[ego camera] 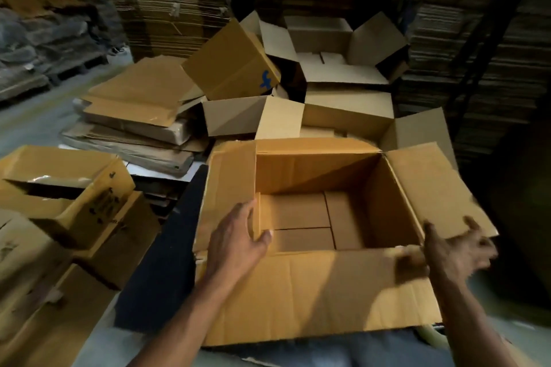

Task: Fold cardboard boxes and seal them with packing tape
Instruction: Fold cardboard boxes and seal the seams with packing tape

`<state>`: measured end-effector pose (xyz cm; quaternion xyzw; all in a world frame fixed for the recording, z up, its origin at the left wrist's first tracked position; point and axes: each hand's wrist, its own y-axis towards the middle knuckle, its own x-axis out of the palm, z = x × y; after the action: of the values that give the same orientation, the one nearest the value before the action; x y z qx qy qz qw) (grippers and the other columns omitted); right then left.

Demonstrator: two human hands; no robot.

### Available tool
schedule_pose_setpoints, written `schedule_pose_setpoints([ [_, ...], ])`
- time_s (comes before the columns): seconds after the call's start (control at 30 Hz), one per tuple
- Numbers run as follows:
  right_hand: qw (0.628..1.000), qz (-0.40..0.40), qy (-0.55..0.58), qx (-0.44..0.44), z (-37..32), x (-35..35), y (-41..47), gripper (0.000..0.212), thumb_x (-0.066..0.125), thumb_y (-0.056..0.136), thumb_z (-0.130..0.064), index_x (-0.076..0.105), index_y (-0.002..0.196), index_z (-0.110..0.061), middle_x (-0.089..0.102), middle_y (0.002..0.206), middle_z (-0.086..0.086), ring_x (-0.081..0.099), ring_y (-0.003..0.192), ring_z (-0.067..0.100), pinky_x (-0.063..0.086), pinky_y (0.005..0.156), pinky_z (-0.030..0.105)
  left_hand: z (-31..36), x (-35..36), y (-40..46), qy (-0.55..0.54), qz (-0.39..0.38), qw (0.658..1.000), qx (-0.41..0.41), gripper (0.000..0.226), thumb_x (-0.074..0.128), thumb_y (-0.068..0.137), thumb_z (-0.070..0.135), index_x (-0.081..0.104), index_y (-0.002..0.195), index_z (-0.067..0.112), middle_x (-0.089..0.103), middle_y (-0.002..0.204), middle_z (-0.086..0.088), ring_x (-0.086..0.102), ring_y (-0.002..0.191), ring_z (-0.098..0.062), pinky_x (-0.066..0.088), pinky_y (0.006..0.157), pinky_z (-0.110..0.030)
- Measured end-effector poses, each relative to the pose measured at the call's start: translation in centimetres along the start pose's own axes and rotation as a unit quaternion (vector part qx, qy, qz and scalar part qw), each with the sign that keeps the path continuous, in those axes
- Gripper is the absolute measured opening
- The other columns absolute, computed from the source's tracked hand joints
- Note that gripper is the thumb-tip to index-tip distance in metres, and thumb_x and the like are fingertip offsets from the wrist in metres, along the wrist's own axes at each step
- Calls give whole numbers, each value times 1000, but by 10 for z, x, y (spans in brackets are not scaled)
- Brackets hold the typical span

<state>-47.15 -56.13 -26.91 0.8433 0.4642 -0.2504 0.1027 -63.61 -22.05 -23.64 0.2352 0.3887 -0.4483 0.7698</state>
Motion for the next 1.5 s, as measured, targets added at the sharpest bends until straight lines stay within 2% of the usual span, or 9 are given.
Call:
schedule_pose_setpoints([
  [0.13,950,58,234,197,0,-8,25,107,82,85,-33,8,163,-24,37,159,16,43,141,37,42,113,51,-14,56,-1,162,-143,976,10,102,35,86,89,7,165,31,8,173,-12,7,159,-29,19,126,-52],
  [0.3,968,-7,249,-21,8,3,-5,101,78,88,-12,11,159,-41,50,147,4,54,129,21,48,108,50,-36,83,-12,215,-65,964,145,98,25,85,92,19,164,34,5,172,-15,5,159,-33,9,122,-62],
  [0.5,878,-195,-174,-400,59,5,-24,31,60,95,-35,66,125,-39,61,138,-10,52,131,26,38,110,59,-19,101,-47,274,-158,902,293,133,61,68,88,-18,161,36,-40,162,-17,-35,151,-37,-11,119,-70],
  [0.63,798,-272,-317,-435,62,-7,-18,66,43,88,-68,53,146,-37,49,155,-5,36,148,30,19,118,69,-7,99,-61,350,-212,864,293,145,81,73,58,-40,150,36,-53,151,-19,-49,138,-46,-25,109,-74],
  [0.8,649,-402,-470,-443,16,-29,-40,122,26,55,-111,-13,156,-56,-29,167,-7,-24,155,25,-8,122,64,3,67,-47,322,-288,860,272,138,80,68,48,-25,157,43,-42,160,-16,-34,148,-43,-14,117,-72],
  [0.9,581,-443,-459,-505,-15,-33,-69,116,34,61,-108,-13,155,-59,-17,169,-14,-8,157,16,7,127,55,31,17,-21,241,-365,874,210,107,76,83,37,3,160,49,9,172,-7,26,152,-30,28,120,-59],
  [1.03,610,-404,-369,-574,-58,-31,-73,59,66,92,-50,41,144,-59,71,118,-18,67,94,2,58,75,25,59,-48,14,150,-387,884,216,45,64,100,31,56,141,48,68,124,15,64,101,-12,57,89,-43],
  [1.13,612,-453,-317,-565,-97,-34,-76,27,71,91,-28,65,107,-50,66,80,-22,62,72,-5,45,57,14,61,-77,30,84,-435,875,197,31,61,104,29,68,132,40,72,119,22,67,105,-6,57,95,-43],
  [1.5,673,-344,-382,-532,-49,33,-85,60,77,83,-57,58,136,-39,64,128,-12,56,118,13,54,87,30,-24,-6,45,30,-239,965,101,37,87,79,43,76,115,39,72,115,19,64,103,-3,55,91,-33],
])
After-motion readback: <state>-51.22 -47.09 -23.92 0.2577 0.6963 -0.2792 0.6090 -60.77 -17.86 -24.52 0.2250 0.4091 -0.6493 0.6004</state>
